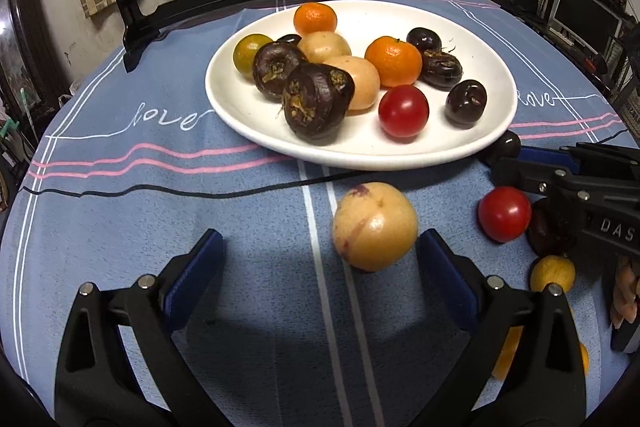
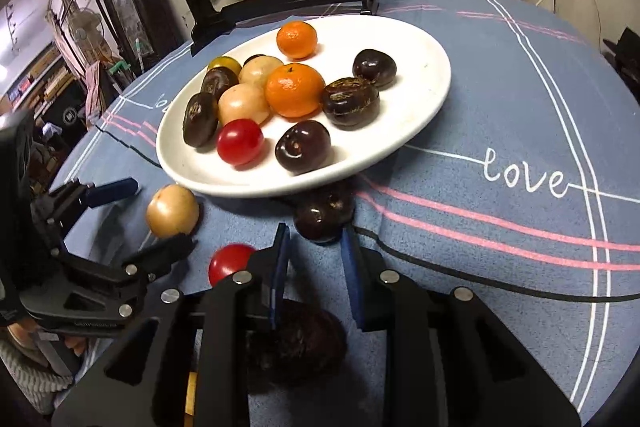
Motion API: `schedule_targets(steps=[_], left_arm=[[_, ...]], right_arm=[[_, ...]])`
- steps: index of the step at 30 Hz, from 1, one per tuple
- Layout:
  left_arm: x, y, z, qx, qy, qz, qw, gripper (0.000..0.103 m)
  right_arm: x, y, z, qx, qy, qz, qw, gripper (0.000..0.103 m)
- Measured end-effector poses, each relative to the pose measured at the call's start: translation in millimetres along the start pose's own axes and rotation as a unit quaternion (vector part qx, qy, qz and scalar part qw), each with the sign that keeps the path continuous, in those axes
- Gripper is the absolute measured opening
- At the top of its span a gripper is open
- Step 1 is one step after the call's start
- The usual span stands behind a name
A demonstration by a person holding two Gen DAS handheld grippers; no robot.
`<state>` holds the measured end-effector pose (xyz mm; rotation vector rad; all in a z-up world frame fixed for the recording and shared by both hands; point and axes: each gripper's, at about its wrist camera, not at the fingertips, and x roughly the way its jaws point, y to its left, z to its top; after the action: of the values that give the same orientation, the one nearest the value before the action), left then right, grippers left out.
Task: Organize fruits
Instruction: 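Reach left tool toward the cream speckled fruit while right tool grasps a dark round fruit, then grasp the cream speckled fruit with left tool while right tool lifts dark fruit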
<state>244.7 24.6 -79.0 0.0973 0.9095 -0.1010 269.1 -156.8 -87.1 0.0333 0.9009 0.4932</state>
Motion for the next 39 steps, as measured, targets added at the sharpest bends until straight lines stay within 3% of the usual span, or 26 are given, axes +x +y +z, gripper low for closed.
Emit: schedule_targets(steps=[18, 19, 20, 25, 28, 39], left_arm=[[-2, -4, -1, 0.007, -0.006, -0.009, 0.9999, 0.098], [-3, -4, 0, 0.006, -0.008, -0.014, 0.9999, 0.091], [-3, -4, 0, 0.005, -0.008, -0.018, 0.9998, 0.077], [-6, -8, -1, 0.008, -0.014, -0.045, 0.9989, 0.049], [-8, -10, -1, 0.013, -0.018, -0.05, 0.9985, 0.041], [-18, -14, -3, 0.024, -0.034, -0.047, 0.998, 0.041]], right_arm=[[-1, 4, 2, -0.007, -0.011, -0.026, 1.0, 0.028], [-1, 3, 2, -0.005, -0.013, -0.024, 1.0, 0.027], [-3, 2, 2, -0.004, -0.014, -0.023, 1.0, 0.027], [-9, 5, -2, -0.014, -0.017, -0.026, 0.999, 0.027], [-11, 8, -5, -0.024, -0.018, -0.028, 0.999, 0.027], [-25, 17, -14, -0.045, -0.032, -0.032, 0.998, 0.027]])
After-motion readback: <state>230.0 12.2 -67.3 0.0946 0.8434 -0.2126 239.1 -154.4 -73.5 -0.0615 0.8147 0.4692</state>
